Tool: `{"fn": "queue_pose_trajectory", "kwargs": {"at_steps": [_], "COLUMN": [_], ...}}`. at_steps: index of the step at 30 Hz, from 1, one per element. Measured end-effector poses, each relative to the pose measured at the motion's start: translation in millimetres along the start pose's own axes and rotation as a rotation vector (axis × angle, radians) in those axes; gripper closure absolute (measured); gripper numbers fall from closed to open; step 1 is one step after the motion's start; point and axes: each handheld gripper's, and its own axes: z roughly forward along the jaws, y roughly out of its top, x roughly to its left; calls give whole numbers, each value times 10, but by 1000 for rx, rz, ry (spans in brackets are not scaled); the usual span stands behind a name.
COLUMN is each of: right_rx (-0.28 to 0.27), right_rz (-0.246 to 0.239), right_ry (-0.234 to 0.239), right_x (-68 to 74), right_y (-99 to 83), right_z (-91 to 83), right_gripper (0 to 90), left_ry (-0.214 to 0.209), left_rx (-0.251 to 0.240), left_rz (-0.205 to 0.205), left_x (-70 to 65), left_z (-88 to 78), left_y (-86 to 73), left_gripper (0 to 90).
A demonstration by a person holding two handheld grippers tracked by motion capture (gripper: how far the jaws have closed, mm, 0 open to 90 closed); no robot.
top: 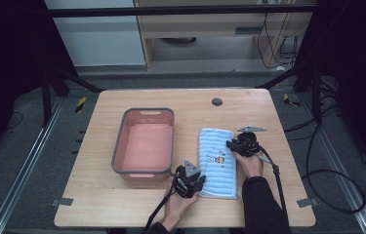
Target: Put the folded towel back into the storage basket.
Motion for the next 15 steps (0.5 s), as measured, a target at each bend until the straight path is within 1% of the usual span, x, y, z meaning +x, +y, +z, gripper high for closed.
{"fn": "queue_pose_trajectory", "kwargs": {"at_steps": [5, 10, 15], "right_rx": [-2, -5, -23], "right_rz": [0, -1, -13], "right_ry": [13, 12, 11], "right_x": [6, 16, 32], "right_y": [1, 8, 39], "right_z": [-6, -21, -69], "right_gripper": [786, 806, 815], "left_ry": [6, -2, -14], "left_rx": [-7, -14, -23], "left_rz": [9, -4, -5], "left_x": [-21, -8, -6], "left_z": [-2, -10, -33], "left_y": [-4, -7, -3], "left_gripper": [812, 840, 848]}}
